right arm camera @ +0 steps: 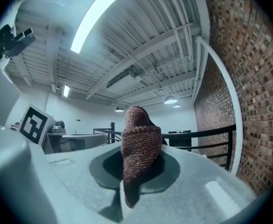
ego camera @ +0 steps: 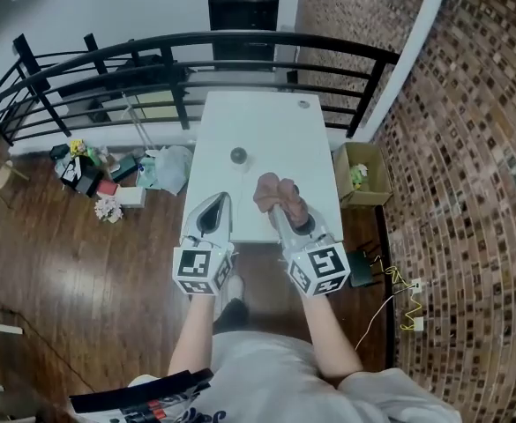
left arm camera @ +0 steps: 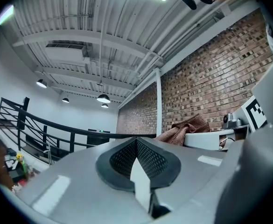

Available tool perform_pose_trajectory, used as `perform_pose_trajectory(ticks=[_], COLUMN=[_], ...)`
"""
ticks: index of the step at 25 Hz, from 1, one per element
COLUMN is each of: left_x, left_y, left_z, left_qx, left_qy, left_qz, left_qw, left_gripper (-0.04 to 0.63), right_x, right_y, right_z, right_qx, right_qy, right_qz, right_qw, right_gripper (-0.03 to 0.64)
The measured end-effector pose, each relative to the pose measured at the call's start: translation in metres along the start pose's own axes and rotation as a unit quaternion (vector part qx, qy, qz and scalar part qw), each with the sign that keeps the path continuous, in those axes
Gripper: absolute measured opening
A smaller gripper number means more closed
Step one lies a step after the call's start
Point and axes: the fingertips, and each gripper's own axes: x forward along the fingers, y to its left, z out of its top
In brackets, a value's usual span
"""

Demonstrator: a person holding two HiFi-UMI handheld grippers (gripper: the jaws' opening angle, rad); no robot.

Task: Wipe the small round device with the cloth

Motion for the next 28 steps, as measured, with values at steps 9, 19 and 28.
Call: perform_pose_trajectory(ticks=[9,19,28], left_x=[0.097,0.154,0.180], left_y=[0.092,0.163,0.188], left_z=[0.031,-0.003,-0.043], left_qx=[0.001,-0.030,-0.031], left_qy=[-0.021,0.003,0.067], left_qz=[-0.029,-0.034,-0.032], left_qw=[0.9993,0.9989,0.9968], left_gripper=[0.015,0.015,0.015], right_x=[0.134,0.205,0.236], right_y=[-0.024,-0.046,-0.078], right_z=[0.025,0.003,-0.019], right_qx=[-0.019,-0.019,0.004], right_qy=[-0.009,0.026,0.043], right_qz=[-0.021,-0.038,-0.042], right_qw=[1.000,0.999,0.998], right_gripper=[0.029,0.029,0.029])
